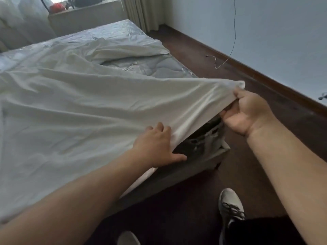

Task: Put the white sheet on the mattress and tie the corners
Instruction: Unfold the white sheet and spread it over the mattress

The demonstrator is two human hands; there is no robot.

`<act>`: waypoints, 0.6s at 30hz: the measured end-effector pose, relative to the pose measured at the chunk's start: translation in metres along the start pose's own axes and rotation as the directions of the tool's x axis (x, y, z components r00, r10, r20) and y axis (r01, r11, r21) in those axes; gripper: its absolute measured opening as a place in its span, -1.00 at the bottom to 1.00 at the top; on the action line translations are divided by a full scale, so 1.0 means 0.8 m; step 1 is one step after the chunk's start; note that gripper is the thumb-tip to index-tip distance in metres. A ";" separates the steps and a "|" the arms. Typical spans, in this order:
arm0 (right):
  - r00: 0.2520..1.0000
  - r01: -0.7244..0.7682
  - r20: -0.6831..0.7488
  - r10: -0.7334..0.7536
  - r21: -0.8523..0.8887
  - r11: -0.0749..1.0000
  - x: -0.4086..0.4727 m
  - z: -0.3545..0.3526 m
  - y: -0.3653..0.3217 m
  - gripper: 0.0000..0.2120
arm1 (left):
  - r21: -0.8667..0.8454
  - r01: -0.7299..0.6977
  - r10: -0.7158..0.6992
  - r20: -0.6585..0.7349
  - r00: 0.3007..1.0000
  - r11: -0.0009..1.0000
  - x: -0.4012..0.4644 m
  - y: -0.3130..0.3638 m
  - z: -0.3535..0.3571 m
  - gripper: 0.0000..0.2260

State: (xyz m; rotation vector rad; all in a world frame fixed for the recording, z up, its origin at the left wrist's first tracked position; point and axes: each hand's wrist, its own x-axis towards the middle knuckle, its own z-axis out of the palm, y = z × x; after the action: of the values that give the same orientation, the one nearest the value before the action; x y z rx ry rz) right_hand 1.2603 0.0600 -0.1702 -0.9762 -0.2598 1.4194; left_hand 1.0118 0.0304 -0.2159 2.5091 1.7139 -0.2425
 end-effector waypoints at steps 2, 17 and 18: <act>0.998 0.050 0.036 -0.053 0.083 0.995 -0.011 0.003 -0.009 -0.70 | 0.013 -0.026 0.026 -0.015 1.000 1.000 0.004 0.012 -0.006 -0.29; 0.785 -0.217 -0.614 -0.089 -0.406 0.888 0.040 -0.200 -0.045 -0.64 | -0.145 -0.368 0.394 0.413 0.821 0.919 0.011 0.125 0.011 -0.76; 0.755 -0.266 -0.643 -0.131 -0.482 0.835 0.039 -0.199 -0.037 -0.56 | -0.170 -0.360 0.396 0.492 0.775 0.917 0.007 0.125 0.014 -0.74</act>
State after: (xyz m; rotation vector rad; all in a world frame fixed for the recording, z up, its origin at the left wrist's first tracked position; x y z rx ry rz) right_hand 1.3959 0.0273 -0.2584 -1.9304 -0.0951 0.9778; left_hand 1.1057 -0.0026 -0.2291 2.3671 0.9699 -0.7334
